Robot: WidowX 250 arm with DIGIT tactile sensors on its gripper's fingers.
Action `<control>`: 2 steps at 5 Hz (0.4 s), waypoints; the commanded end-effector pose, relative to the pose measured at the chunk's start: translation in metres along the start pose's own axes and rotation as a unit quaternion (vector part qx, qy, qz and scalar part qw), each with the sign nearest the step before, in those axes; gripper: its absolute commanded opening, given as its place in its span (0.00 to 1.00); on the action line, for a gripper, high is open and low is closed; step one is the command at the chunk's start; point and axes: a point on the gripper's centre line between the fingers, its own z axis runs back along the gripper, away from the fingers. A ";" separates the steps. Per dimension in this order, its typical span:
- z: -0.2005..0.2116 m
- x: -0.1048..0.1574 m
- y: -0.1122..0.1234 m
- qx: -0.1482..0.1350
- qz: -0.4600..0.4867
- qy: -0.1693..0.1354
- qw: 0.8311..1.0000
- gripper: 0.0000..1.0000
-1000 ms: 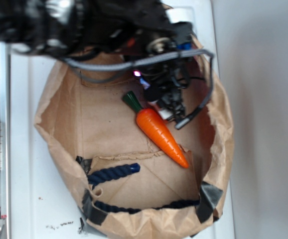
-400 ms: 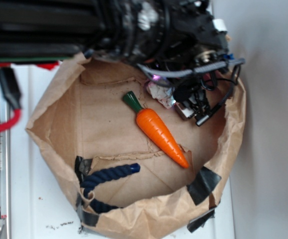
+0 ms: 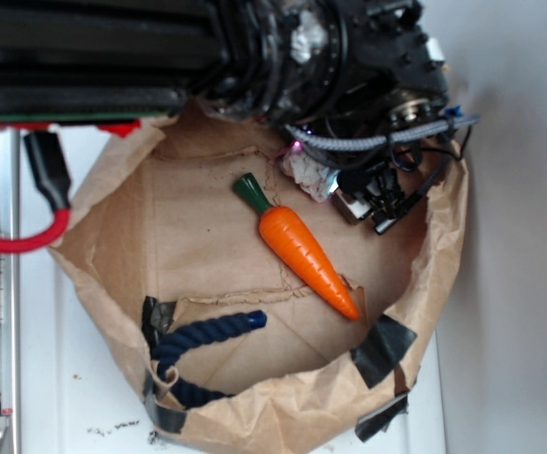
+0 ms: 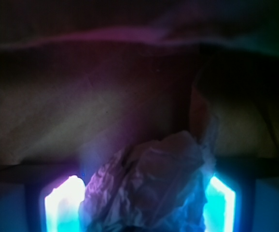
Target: Grab the white paper.
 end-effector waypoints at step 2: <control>0.118 -0.006 -0.032 -0.135 -0.081 -0.046 0.986 0.00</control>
